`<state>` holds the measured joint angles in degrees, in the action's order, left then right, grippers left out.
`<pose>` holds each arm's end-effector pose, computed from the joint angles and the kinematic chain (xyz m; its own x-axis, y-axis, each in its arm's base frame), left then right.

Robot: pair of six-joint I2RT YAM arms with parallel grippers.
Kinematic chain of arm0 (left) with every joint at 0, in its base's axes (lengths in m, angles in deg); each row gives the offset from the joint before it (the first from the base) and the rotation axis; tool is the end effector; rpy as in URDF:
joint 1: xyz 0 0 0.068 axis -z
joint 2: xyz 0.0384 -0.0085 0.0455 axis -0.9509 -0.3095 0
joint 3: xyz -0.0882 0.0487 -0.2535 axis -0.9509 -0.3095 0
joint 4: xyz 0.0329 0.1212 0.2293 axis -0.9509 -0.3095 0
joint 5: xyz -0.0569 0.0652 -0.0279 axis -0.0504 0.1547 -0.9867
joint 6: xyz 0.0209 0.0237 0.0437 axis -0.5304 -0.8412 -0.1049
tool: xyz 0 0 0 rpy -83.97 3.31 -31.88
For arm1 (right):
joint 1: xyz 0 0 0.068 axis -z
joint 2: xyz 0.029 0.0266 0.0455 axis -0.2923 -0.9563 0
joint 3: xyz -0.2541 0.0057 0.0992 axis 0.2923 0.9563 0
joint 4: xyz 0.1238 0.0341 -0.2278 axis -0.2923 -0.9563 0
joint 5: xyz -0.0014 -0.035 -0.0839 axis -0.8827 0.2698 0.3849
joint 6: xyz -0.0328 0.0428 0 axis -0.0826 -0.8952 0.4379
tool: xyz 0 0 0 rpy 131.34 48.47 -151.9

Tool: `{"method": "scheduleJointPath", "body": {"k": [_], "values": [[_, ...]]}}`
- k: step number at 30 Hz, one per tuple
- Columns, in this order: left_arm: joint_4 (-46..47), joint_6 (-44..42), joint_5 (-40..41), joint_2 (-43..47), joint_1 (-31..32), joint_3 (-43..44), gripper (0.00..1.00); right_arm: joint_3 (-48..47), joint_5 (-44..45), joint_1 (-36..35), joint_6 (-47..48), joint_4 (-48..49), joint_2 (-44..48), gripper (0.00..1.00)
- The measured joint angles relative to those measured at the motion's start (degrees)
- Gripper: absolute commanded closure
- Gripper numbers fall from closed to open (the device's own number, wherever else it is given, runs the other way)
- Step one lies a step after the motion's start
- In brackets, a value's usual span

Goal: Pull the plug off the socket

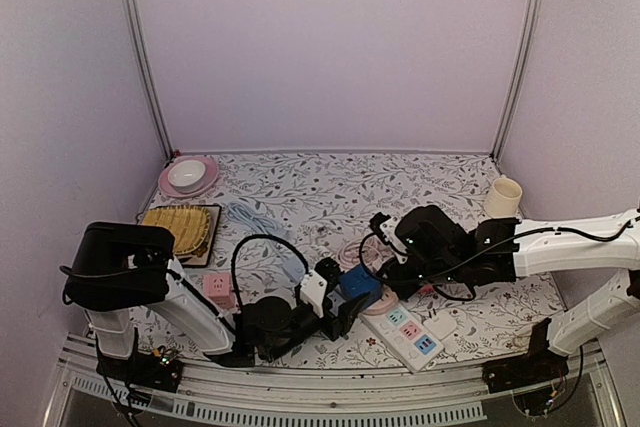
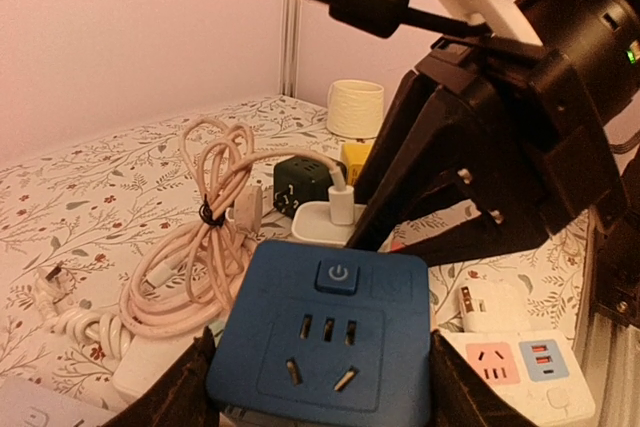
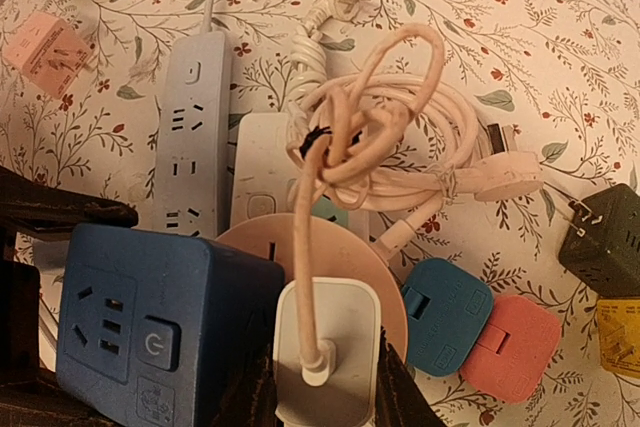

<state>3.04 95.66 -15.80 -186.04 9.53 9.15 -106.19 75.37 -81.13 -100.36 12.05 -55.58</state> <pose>0.0700 -0.3339 0.1288 -0.1300 -0.0570 -0.9899 0.7249 0.6757 -0.1341 0.1289 0.2467 0.2275 -0.5747 -0.4738 -0.6672 -0.6587 0.7516 0.0336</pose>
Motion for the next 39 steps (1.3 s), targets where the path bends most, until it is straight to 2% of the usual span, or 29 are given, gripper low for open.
{"method": "scheduleJointPath", "body": {"k": [19,30,39], "values": [[-2.0,0.0,0.0,-0.4,0.3,0.1,0.83,-0.2,6.0,-4.0,1.2,-0.1,-3.3,0.96],[-1.4,0.0,-0.1,-0.4,0.2,0.5,0.83,0.6,-0.8,0.8,-0.7,0.0,0.2,0.96],[-1.6,0.0,-0.2,-0.4,0.3,0.6,0.83,0.7,-0.3,-0.1,-0.6,-0.1,0.0,0.96]]}}
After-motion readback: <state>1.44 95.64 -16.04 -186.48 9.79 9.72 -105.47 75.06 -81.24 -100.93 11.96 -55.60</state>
